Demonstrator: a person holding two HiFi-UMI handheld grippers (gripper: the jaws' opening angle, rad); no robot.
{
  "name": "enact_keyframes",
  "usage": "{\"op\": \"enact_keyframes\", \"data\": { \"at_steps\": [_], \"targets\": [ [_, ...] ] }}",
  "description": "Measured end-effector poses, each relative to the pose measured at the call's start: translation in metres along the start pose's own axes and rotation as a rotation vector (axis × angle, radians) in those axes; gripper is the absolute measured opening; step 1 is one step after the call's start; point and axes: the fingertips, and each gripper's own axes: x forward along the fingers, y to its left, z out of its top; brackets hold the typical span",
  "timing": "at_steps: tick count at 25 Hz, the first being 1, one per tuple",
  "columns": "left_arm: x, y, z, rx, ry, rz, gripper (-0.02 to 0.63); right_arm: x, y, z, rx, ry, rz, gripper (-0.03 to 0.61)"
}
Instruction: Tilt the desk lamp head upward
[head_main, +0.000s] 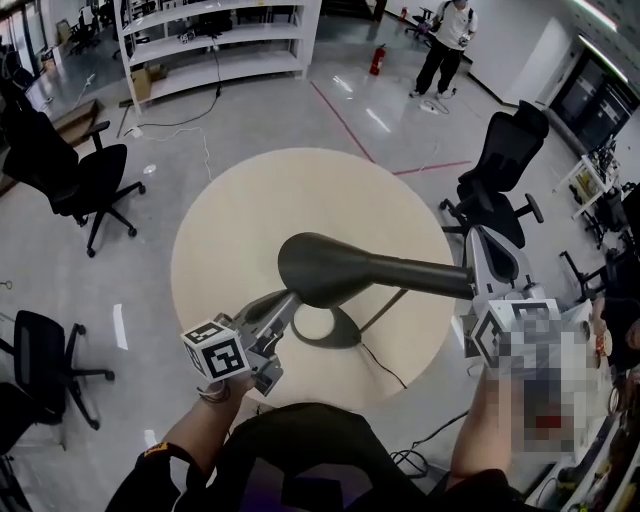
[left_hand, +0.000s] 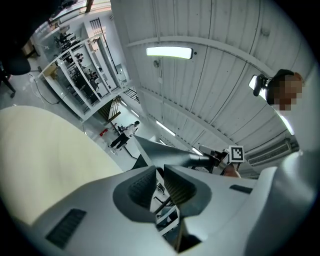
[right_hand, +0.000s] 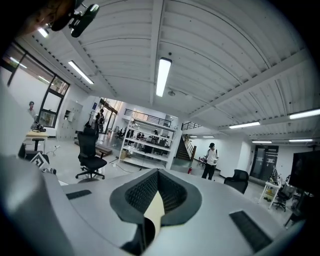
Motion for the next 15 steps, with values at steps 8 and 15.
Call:
{"op": "enact_keyframes", "data": {
  "at_steps": [8, 15],
  "targets": [
    [0.000, -0.039, 0.058, 0.121, -0.093, -0.027, 0.084, -0.013, -0.012, -0.037, 0.107, 0.001, -0.022, 0.009],
    [0.012, -0.074, 0.094, 0.204, -0.127, -0.078, 0.078, -0.016, -0.016, -0.056, 0.182, -0.003, -0.046, 0.009]
  ]
}}
